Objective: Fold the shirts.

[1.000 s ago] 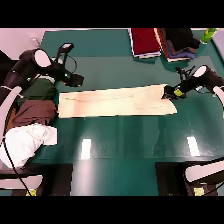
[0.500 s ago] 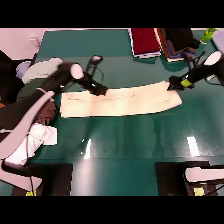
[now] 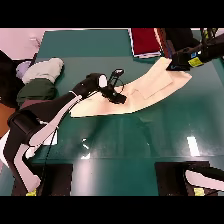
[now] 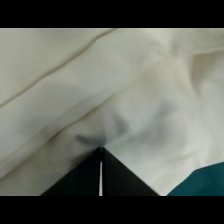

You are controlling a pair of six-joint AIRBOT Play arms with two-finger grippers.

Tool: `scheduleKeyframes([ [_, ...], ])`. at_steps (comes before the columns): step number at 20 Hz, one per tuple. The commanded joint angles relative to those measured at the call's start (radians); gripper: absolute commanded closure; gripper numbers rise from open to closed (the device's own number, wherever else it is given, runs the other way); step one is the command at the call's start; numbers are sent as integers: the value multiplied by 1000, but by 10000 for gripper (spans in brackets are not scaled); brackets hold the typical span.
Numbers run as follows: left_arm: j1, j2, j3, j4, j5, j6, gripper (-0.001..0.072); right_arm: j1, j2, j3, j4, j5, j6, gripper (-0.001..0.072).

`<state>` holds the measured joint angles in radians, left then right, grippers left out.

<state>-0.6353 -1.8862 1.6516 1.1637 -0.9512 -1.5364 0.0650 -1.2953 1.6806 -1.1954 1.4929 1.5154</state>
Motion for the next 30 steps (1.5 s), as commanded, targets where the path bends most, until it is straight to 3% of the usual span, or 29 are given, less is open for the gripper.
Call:
scheduleKeyframes([
  [1,-8,-19,12,-27,32,-3,683,73,8,54,0,14,34,699],
  [7,77,76,13,17,-5,-31,683,168,-57,146,2,6,80,699],
  [12,266,314,13,227,-115,-26,682,332,-191,235,11,-53,116,699],
  [17,455,561,13,338,-173,21,682,543,-394,310,105,-272,119,699],
  [21,506,676,13,372,-181,27,682,710,-595,358,106,-464,96,689],
  [22,506,690,15,372,-191,26,682,739,-641,369,130,-493,53,541],
  [23,506,694,18,373,-203,27,682,756,-676,377,207,-496,24,296],
  [24,506,694,19,373,-217,27,682,760,-686,375,273,-497,7,229],
  [27,506,694,19,375,-238,27,682,711,-634,355,198,-426,3,229],
  [30,506,694,19,373,-239,27,682,575,-503,202,89,-337,6,230],
])
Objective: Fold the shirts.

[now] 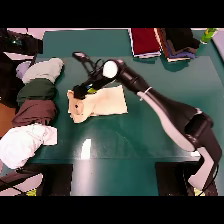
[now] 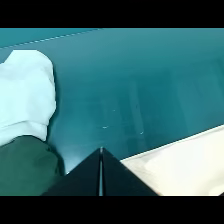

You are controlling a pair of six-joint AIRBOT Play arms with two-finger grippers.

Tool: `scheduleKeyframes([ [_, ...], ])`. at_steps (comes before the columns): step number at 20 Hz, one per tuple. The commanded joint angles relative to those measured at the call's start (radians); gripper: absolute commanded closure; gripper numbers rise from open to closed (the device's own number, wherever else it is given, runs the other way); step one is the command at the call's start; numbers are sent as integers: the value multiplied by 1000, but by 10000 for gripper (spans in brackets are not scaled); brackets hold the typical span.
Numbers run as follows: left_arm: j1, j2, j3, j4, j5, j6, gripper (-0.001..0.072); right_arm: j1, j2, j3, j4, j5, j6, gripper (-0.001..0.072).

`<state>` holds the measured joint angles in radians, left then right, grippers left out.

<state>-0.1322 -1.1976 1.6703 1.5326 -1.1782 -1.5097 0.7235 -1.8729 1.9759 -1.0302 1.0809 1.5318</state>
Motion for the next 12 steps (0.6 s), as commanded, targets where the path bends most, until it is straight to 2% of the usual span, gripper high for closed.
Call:
scheduleKeyframes([
  [1,3,5,1,-6,-12,0,682,-138,114,-152,-106,115,-3,230],
  [2,3,5,0,-13,-12,0,682,-193,150,-214,-135,154,-3,229],
  [4,3,5,0,-46,-10,0,682,-308,207,-345,-148,208,-3,92],
  [7,3,5,0,-105,-3,0,682,-428,228,-493,-75,185,23,81],
  [12,3,5,0,-126,10,0,682,-396,215,-613,20,-29,23,81],
])
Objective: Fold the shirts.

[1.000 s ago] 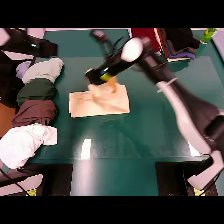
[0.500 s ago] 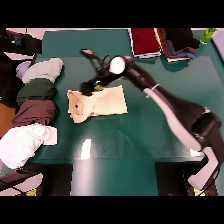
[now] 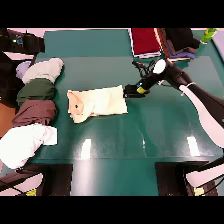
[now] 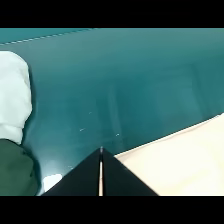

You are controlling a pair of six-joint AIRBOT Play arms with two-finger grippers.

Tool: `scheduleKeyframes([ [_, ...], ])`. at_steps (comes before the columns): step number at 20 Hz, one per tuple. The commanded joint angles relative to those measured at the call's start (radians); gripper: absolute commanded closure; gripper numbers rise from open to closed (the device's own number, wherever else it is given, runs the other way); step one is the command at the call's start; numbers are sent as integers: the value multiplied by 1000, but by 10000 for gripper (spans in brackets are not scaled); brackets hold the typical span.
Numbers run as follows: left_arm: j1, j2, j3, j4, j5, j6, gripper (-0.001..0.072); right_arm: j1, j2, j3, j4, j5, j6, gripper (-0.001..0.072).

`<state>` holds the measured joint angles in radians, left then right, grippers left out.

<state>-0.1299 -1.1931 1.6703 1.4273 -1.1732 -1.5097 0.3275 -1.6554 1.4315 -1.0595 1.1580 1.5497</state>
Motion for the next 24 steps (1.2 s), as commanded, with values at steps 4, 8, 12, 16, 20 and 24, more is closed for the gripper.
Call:
scheduleKeyframes([
  [4,1,1,0,-23,-13,0,682,61,-126,31,102,-93,5,81],
  [8,1,1,0,-22,-64,1,682,107,-236,163,101,-68,22,231],
  [12,0,1,0,-33,-74,0,683,119,-220,222,-34,-88,42,697],
  [16,-66,1,-11,-43,-61,6,683,14,-90,258,-246,-44,73,699],
  [20,-211,-7,-24,-43,-23,26,683,-236,63,257,-408,104,72,699],
  [24,-290,-12,-24,-44,27,26,683,-565,178,257,-460,182,64,699],
])
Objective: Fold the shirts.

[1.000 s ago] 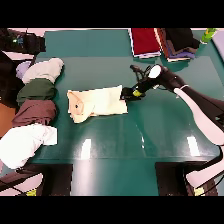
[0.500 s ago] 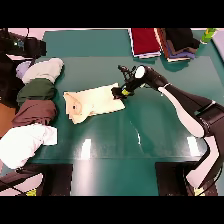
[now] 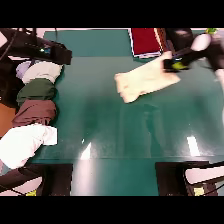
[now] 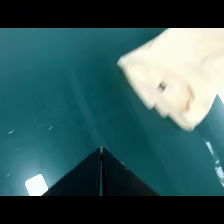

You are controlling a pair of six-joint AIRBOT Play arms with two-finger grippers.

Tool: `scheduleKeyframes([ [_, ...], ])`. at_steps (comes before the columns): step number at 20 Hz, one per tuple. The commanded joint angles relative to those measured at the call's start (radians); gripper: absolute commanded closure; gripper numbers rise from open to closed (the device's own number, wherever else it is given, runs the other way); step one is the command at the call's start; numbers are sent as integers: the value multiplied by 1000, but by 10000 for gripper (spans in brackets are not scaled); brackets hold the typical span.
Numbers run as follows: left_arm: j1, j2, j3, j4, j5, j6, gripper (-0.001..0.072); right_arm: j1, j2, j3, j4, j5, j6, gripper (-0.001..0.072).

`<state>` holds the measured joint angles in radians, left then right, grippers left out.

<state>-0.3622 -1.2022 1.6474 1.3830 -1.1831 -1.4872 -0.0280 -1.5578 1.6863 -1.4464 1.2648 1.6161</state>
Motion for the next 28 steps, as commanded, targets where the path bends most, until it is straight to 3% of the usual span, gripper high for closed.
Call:
scheduleKeyframes([
  [1,-66,-3,-1,0,41,3,683,-291,96,2,-74,87,-2,699],
  [9,-66,-2,-1,-5,40,-6,683,-790,138,-69,-75,148,-2,700],
  [15,-66,-2,-1,-5,39,-6,682,-881,214,-336,-89,79,0,699],
  [19,-66,-2,-1,-5,38,-5,682,-867,270,-444,-190,44,7,691],
  [20,-66,-2,-1,-5,37,-5,682,-868,270,-442,-218,58,6,535],
  [21,-66,-2,-1,-4,37,-5,682,-878,269,-427,-256,80,6,190],
  [22,-66,-2,-1,-7,38,-6,682,-888,269,-403,-255,101,7,45],
  [24,-66,-3,-1,-27,49,-18,682,-897,270,-323,-201,139,18,44],
  [26,-66,-3,-1,-31,53,-27,682,-859,273,-246,-91,148,17,151],
  [28,-66,-2,-1,-31,48,-27,682,-760,289,-216,42,160,14,162],
])
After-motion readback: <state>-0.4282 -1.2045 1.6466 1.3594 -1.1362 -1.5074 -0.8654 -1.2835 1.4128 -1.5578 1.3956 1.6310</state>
